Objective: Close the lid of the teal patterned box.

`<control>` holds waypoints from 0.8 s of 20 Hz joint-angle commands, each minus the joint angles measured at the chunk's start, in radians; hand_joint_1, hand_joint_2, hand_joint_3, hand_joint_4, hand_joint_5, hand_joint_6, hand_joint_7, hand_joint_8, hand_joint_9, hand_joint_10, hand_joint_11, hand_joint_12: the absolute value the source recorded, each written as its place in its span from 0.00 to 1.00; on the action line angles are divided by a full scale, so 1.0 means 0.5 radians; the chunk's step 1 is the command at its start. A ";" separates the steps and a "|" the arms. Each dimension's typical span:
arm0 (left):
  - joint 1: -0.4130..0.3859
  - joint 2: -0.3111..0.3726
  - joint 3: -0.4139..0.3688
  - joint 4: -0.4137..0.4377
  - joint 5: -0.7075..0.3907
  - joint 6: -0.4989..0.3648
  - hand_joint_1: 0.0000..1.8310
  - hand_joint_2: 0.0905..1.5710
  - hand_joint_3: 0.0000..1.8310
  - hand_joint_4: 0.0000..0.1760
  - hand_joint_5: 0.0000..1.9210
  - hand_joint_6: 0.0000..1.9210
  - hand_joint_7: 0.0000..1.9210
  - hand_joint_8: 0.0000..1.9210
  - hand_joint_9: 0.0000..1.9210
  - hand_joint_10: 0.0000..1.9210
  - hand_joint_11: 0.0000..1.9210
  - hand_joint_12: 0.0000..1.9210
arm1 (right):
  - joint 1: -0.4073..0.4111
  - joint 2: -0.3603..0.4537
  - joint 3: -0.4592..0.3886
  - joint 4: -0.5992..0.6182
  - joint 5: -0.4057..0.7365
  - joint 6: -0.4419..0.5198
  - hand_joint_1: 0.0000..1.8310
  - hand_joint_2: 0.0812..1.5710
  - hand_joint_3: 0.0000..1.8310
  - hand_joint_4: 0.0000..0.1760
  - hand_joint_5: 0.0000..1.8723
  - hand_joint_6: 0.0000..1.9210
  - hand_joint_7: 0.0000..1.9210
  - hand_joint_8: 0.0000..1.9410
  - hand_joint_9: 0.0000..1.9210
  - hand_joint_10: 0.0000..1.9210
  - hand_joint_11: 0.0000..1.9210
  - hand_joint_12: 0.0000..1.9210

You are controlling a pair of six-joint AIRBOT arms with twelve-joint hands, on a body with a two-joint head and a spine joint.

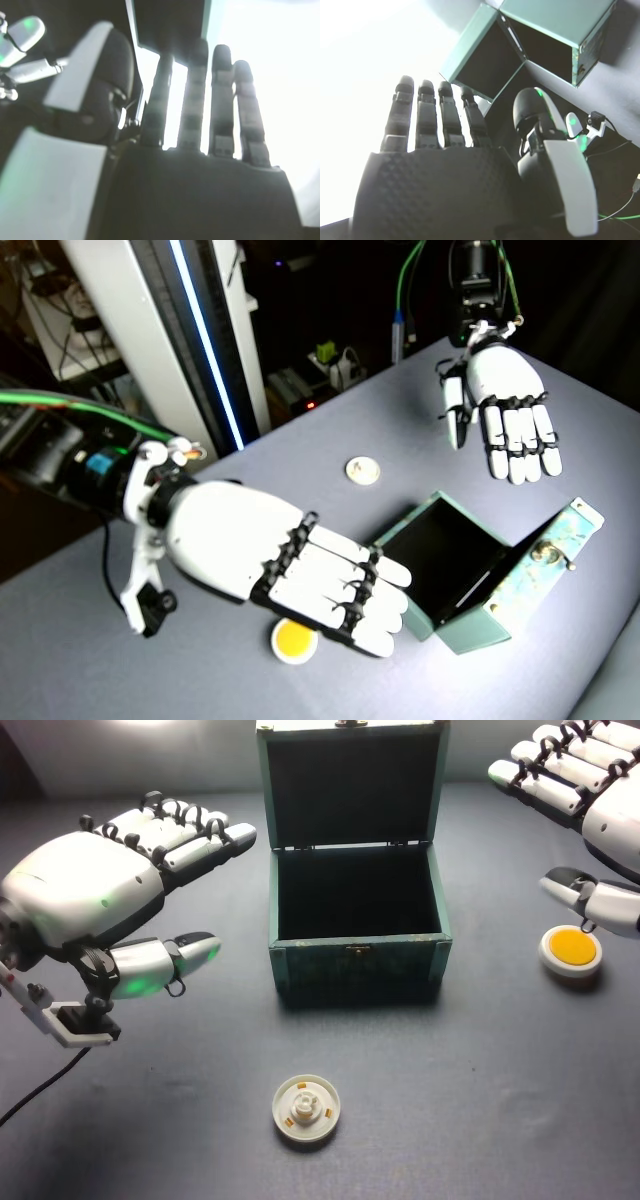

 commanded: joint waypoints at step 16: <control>-0.107 -0.137 0.075 0.126 -0.154 -0.097 0.05 0.88 0.01 0.15 0.00 0.00 0.00 0.00 0.00 0.00 0.00 0.00 | 0.339 -0.150 0.247 -0.030 0.255 0.174 0.17 0.91 0.00 0.00 0.00 0.00 0.00 0.00 0.00 0.00 0.00 0.00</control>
